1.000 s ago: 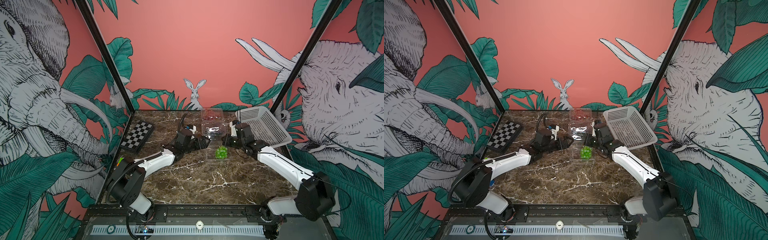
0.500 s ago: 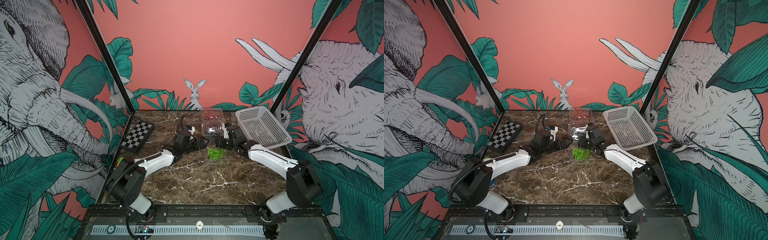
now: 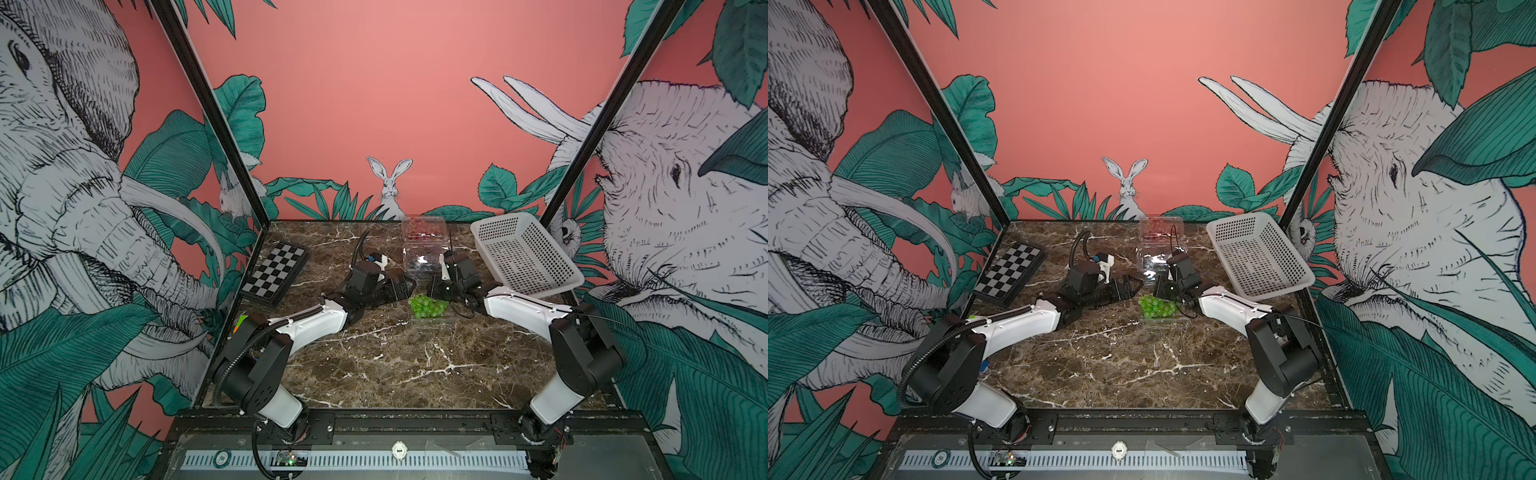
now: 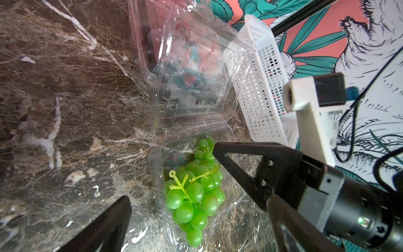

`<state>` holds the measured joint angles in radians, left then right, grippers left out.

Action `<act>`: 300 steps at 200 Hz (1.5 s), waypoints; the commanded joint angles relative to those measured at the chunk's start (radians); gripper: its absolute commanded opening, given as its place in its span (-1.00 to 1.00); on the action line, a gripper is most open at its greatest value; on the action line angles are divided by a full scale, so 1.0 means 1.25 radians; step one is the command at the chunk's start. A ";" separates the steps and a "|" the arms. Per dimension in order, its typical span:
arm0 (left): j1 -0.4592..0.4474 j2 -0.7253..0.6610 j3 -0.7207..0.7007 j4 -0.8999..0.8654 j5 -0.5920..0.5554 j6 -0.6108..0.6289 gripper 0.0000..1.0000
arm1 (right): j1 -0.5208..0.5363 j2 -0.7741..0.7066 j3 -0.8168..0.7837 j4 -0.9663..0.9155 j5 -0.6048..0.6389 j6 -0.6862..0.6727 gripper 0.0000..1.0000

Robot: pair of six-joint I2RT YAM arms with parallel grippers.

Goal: Pack grapes into containers
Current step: Place the grape into the packing box.

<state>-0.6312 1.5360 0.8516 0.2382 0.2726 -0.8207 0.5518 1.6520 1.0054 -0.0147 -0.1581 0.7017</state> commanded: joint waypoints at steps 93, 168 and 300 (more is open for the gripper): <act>0.006 -0.005 -0.010 0.025 0.012 -0.018 0.99 | 0.005 0.062 -0.014 -0.003 0.096 -0.068 -1.00; 0.005 0.014 -0.004 0.028 0.016 -0.023 0.99 | 0.004 0.061 -0.009 -0.017 0.103 -0.075 -1.00; 0.033 0.026 0.002 0.022 0.030 -0.017 0.99 | 0.004 -0.111 -0.007 -0.115 0.174 -0.123 0.01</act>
<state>-0.5968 1.5669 0.8494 0.2676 0.3031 -0.8486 0.5518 1.5959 1.0050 -0.1390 0.0090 0.5724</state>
